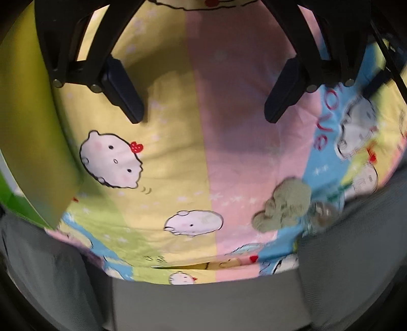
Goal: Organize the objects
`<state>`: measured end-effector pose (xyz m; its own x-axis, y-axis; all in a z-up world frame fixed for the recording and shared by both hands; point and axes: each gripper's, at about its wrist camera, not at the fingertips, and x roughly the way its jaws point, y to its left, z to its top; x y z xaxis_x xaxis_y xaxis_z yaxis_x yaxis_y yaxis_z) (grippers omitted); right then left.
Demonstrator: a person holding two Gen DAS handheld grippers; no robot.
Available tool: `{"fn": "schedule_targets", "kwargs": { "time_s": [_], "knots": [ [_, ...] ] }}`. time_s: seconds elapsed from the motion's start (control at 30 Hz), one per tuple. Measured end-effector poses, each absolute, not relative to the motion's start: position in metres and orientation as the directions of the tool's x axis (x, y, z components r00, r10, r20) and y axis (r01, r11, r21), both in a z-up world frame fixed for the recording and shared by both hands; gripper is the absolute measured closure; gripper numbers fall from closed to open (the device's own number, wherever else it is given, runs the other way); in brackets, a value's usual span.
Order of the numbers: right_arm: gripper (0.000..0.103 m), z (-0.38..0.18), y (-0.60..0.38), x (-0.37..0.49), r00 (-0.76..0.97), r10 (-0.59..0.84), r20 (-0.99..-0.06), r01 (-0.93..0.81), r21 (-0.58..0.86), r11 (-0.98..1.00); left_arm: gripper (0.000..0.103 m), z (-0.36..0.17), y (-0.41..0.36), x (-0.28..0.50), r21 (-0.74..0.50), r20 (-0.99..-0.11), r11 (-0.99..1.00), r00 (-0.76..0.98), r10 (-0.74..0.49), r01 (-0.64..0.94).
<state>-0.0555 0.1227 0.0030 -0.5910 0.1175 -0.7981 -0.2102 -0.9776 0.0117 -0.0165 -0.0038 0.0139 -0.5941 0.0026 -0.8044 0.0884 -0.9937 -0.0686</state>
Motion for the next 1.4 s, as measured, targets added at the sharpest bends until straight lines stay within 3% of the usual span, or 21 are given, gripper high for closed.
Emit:
{"fn": "schedule_targets", "kwargs": {
  "time_s": [0.53,1.4],
  "knots": [
    [0.001,0.000,0.119,-0.061,-0.574,0.146,-0.806,-0.192,-0.040,-0.981,0.006,0.011,0.002,-0.018,-0.054,-0.808,-0.996,-0.589,0.002,0.072],
    [0.001,0.000,0.117,-0.062,-0.574,0.147,-0.806,-0.192,-0.042,-0.980,0.001,0.008,0.008,-0.019,-0.048,-0.812,-0.997,-0.583,0.004,0.061]
  ]
}}
